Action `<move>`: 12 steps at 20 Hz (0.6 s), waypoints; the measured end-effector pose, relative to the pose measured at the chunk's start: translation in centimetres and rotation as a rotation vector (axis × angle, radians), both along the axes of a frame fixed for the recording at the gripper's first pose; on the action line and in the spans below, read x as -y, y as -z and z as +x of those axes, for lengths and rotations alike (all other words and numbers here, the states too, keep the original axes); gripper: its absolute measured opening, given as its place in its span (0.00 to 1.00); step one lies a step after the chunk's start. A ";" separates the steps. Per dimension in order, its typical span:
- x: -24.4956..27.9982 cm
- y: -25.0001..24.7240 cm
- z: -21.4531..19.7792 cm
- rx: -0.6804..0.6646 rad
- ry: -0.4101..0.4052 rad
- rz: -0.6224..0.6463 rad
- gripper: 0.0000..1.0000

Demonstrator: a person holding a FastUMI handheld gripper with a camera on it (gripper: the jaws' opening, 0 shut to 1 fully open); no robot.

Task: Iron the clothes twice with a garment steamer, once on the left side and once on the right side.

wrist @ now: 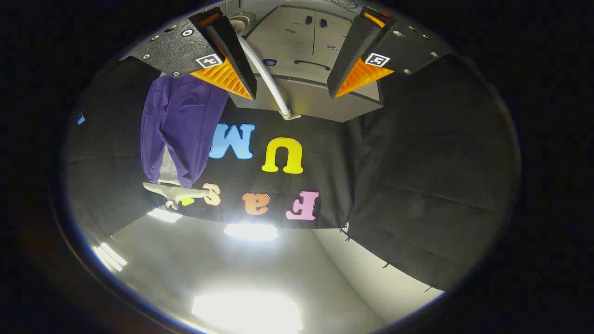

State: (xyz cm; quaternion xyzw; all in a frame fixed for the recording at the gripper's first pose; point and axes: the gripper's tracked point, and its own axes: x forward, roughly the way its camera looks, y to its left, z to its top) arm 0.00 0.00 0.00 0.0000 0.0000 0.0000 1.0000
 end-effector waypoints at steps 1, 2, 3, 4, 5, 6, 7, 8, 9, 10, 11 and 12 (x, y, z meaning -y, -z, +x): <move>0.0 0.0 -0.1 -0.002 -0.002 -0.006 0.95; 0.1 -0.2 -0.1 -0.002 -0.003 -0.014 0.95; 0.0 -0.3 -0.2 0.000 -0.004 -0.019 0.95; 0.0 -0.4 -0.2 -0.002 -0.006 -0.021 0.95; 0.1 -0.6 -0.2 -0.005 -0.006 -0.021 0.95; 0.2 -1.0 -0.2 -0.007 -0.005 -0.020 0.95; 0.3 -1.4 0.0 -0.009 -0.006 -0.020 0.95; 0.5 -1.9 0.3 -0.009 -0.006 -0.021 0.95; 1.0 -2.3 1.6 -0.009 -0.003 -0.022 0.95; 1.4 -2.6 2.3 -0.003 -0.003 -0.022 0.95; 1.8 -2.6 2.8 0.001 -0.005 -0.024 0.95; 2.1 -2.7 3.2 0.002 -0.007 -0.030 0.95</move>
